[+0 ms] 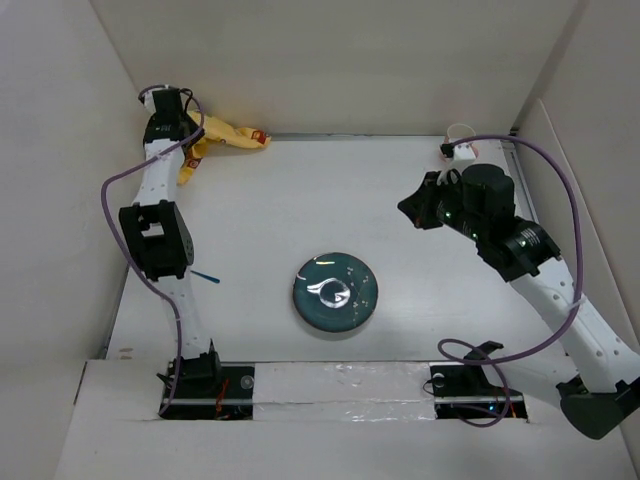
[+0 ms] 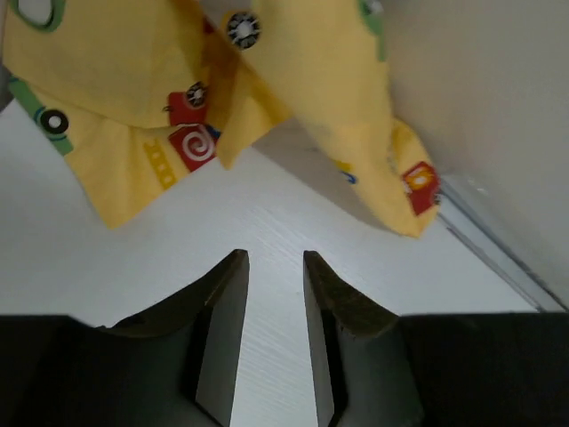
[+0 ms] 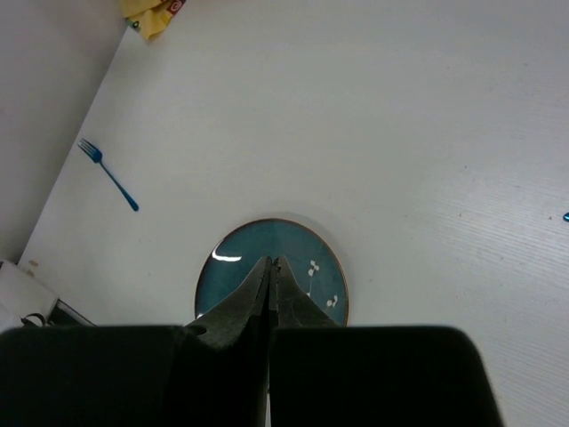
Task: Set the dinner table for one person
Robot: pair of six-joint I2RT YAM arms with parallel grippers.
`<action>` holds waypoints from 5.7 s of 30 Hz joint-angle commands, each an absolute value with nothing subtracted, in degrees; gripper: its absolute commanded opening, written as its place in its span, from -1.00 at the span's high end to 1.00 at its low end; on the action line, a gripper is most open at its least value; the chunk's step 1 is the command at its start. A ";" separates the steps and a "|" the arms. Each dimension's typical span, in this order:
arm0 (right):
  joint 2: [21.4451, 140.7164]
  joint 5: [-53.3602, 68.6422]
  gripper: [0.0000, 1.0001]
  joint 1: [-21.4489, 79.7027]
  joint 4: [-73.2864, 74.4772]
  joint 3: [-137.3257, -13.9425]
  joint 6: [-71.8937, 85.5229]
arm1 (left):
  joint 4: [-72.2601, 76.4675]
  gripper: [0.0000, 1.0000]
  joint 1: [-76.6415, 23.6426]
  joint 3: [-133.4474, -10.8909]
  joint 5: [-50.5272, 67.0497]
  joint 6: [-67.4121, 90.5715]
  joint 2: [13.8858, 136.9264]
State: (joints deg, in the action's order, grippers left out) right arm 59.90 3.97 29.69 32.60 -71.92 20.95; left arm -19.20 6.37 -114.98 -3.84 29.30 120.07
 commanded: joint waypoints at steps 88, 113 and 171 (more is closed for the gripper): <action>125.59 -16.71 -0.06 21.71 37.09 -100.63 35.68 | 0.18 -0.26 -5.01 -82.88 7.73 35.77 119.53; 96.69 -11.87 1.00 20.49 15.73 -73.32 34.45 | -29.34 -0.53 -24.24 -101.11 -28.23 9.51 104.33; 85.71 -7.03 1.00 16.79 20.74 -79.34 29.97 | -16.70 1.00 -4.21 -93.95 -7.83 27.69 96.96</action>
State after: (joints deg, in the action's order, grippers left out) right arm 93.23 -5.85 17.21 21.10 -72.38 31.79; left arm -18.35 -3.73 -90.76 -10.98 28.77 110.56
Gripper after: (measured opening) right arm 0.009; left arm 0.006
